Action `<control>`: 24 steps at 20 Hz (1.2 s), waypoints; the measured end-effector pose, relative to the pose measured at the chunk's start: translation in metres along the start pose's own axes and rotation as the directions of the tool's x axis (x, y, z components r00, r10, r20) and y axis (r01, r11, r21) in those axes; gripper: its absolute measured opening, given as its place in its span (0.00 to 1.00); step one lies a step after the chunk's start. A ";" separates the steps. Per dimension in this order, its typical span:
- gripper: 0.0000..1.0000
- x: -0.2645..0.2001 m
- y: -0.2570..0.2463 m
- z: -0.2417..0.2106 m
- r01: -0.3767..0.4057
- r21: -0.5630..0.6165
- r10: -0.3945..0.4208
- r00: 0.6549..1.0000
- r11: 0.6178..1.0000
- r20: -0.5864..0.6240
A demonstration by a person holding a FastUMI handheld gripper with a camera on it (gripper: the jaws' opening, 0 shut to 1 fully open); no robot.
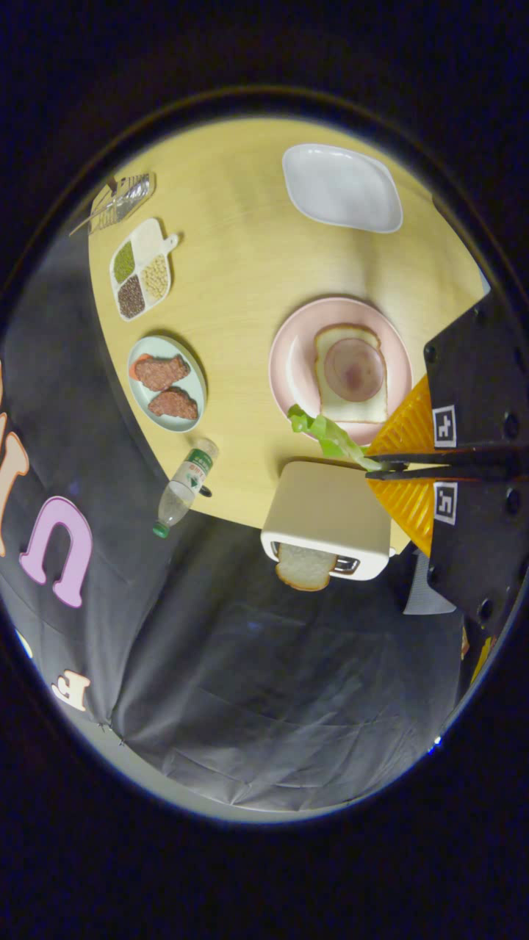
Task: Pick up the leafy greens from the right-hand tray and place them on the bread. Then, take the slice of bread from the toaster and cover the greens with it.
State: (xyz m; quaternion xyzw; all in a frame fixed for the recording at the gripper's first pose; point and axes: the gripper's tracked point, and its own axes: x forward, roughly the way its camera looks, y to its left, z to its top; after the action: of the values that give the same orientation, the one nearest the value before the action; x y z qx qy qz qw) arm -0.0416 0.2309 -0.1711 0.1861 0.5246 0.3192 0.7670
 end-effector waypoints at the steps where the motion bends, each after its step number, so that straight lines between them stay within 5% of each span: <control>1: 0.03 0.007 -0.003 -0.004 0.019 -0.009 -0.020 1.000 1.000 -0.013; 10: 0.03 0.033 -0.080 -0.020 0.219 -0.075 -0.224 0.973 0.973 -0.051; 22: 0.06 0.049 -0.114 -0.036 0.322 -0.167 -0.336 0.940 0.932 -0.062; 24: 0.30 0.043 -0.115 -0.033 0.337 -0.169 -0.350 0.936 0.926 -0.050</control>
State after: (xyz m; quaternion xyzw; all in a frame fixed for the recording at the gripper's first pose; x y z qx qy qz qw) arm -0.0275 0.1753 -0.2842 0.0175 0.5520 0.2276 0.8020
